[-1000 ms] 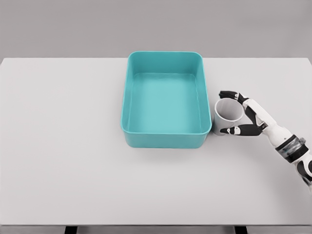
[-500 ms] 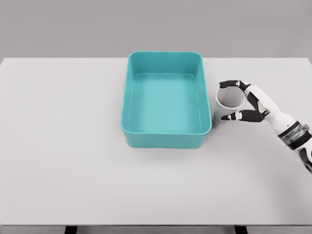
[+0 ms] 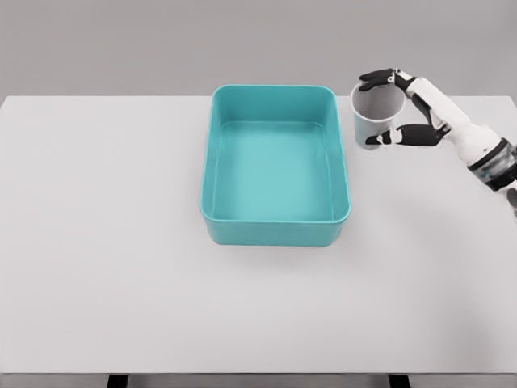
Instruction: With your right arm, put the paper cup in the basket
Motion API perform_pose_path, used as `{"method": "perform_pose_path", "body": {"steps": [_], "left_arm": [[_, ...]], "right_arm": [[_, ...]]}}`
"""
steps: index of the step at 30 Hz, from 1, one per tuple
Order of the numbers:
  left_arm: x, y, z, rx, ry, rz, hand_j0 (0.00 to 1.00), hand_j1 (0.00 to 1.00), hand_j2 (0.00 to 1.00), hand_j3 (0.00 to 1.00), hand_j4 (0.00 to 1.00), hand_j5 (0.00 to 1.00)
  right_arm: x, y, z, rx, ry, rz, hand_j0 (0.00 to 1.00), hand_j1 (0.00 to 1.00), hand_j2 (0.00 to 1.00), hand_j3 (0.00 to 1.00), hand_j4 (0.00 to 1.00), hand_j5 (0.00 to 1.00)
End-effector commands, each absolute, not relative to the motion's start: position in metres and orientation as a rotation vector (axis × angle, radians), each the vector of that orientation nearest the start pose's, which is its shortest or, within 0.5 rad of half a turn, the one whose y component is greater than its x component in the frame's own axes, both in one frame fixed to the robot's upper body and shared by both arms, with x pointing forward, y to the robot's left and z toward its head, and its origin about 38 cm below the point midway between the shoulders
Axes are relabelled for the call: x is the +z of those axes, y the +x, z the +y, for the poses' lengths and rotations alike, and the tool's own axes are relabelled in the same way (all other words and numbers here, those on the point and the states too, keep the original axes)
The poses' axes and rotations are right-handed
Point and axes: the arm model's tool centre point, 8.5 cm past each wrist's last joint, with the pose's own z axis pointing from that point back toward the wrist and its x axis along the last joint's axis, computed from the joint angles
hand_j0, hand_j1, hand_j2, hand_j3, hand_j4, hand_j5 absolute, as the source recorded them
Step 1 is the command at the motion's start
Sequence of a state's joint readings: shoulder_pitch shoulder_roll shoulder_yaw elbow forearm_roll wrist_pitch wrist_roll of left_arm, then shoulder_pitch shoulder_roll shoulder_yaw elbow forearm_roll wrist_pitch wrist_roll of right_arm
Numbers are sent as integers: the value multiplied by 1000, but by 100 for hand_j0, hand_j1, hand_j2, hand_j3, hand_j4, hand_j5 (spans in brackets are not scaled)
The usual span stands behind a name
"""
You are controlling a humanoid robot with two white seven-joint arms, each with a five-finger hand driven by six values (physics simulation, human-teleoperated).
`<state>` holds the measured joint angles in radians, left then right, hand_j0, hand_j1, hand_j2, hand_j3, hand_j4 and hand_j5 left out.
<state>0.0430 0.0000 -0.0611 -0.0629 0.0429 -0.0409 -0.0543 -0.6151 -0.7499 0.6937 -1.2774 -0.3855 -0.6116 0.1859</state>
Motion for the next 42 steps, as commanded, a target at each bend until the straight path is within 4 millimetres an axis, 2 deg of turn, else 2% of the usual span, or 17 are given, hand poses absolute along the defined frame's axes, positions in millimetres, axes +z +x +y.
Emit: {"method": "perform_pose_path", "body": {"steps": [1,4,8,15,20,22,27,28,32,34,36,42], "left_arm": [[-263,-2,266,-23,29,-60,100,100,100,100,100,100],[-263,-2,266,-21,28,-60,100,100,100,100,100,100],[-263,-2,266,-23,28,-60,100,100,100,100,100,100],[-263,-2,266,-21,28,-60,100,100,100,100,100,100],[-263,-2,266,-23,28,-60,100,100,100,100,100,100],[-263,-2,266,-21,28,-60,100,100,100,100,100,100],[-263,-2,266,-22,28,-58,100,100,100,100,100,100],[-263,-2,266,-21,28,-60,100,100,100,100,100,100],[-263,-2,266,-21,28,-60,100,100,100,100,100,100],[-263,-2,266,-21,28,-60,100,100,100,100,100,100],[-263,-2,266,-23,29,-60,100,100,100,100,100,100],[-263,-2,266,-22,28,-58,100,100,100,100,100,100]], "right_arm": [[210,455,-310,1059,42,-1942,63,63,63,63,63,63],[227,463,-295,1134,28,-1969,63,63,63,63,63,63],[240,472,-262,1263,10,-2002,62,62,62,62,62,62],[245,477,-218,1478,-20,-1995,62,62,62,62,62,62],[249,480,-204,1663,-136,-1970,61,61,61,61,61,61],[244,480,-193,1734,-138,-1945,62,62,62,62,62,62],[242,481,-184,1885,-230,-1894,64,64,64,64,64,64],[240,483,-178,1936,-258,-1875,68,68,68,68,68,68],[236,484,-162,2005,-270,-1860,70,70,70,70,70,70],[233,482,-158,2020,-264,-1854,75,75,75,75,75,75],[231,481,-150,2024,-246,-1863,99,99,99,99,99,99],[231,483,-158,2036,-262,-1839,100,100,100,100,100,100]]}}
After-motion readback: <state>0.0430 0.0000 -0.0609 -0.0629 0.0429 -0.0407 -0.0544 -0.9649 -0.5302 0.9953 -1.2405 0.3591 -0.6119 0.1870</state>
